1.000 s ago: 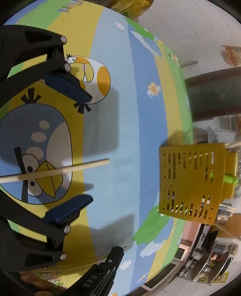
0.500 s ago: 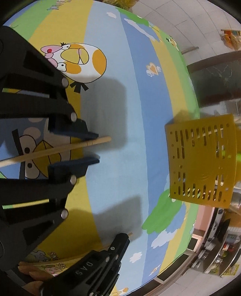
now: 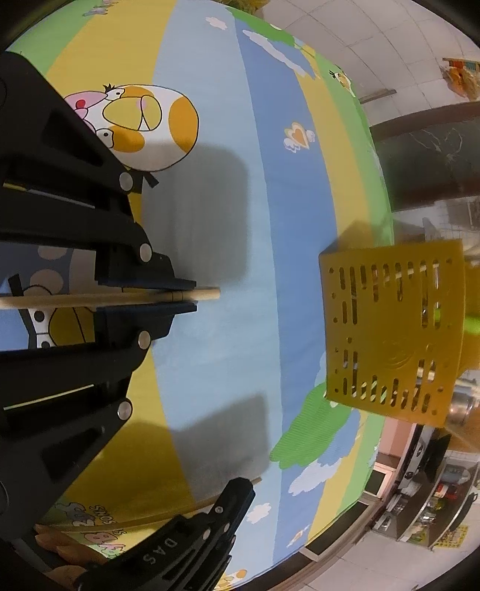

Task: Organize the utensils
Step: 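Lift both held chopsticks and carry them over the yellow holder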

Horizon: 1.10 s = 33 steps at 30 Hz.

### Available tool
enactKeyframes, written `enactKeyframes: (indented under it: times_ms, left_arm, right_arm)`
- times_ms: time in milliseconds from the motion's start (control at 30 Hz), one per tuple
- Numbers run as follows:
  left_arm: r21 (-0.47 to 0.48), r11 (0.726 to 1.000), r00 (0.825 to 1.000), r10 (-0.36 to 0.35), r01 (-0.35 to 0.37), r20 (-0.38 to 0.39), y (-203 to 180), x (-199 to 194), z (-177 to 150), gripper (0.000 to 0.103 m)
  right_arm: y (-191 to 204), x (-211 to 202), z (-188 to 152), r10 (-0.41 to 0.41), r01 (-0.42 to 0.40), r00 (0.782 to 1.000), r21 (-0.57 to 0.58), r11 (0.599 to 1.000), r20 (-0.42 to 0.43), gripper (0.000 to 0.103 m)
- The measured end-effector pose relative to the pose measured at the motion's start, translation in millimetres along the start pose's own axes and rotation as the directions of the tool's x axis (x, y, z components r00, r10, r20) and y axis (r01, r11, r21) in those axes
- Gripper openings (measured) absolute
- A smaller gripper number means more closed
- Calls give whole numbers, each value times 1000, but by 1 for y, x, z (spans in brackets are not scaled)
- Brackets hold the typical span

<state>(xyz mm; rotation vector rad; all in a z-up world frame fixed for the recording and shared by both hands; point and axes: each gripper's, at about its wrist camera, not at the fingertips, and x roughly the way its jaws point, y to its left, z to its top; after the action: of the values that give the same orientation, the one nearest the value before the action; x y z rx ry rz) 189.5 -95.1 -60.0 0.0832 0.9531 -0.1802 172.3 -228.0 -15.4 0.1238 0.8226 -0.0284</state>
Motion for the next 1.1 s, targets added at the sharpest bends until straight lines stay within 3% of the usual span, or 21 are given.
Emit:
enactKeyframes:
  times_ms: [200, 467, 667, 867, 1100]
  left_arm:
    - [-39, 999, 999, 0, 1, 41, 14, -9, 4, 5]
    - [-58, 998, 985, 5, 5, 173, 25, -41, 11, 5]
    - [-61, 998, 949, 1, 19, 315, 29, -78, 13, 5]
    - [-87, 996, 916, 14, 23, 402, 34, -110, 14, 5]
    - [-101, 995, 878, 45, 4, 477, 39, -141, 9, 5]
  right_arm:
    - [-2, -8, 3, 16, -16, 999, 18, 1000, 38, 6]
    - [-11, -33, 12, 64, -74, 987, 63, 995, 147, 6]
    - [-13, -62, 16, 76, -102, 958, 81, 991, 277, 6]
    - [-4, -97, 20, 52, -85, 904, 59, 995, 425, 6]
    - [6, -119, 20, 44, -69, 869, 32, 997, 493, 6]
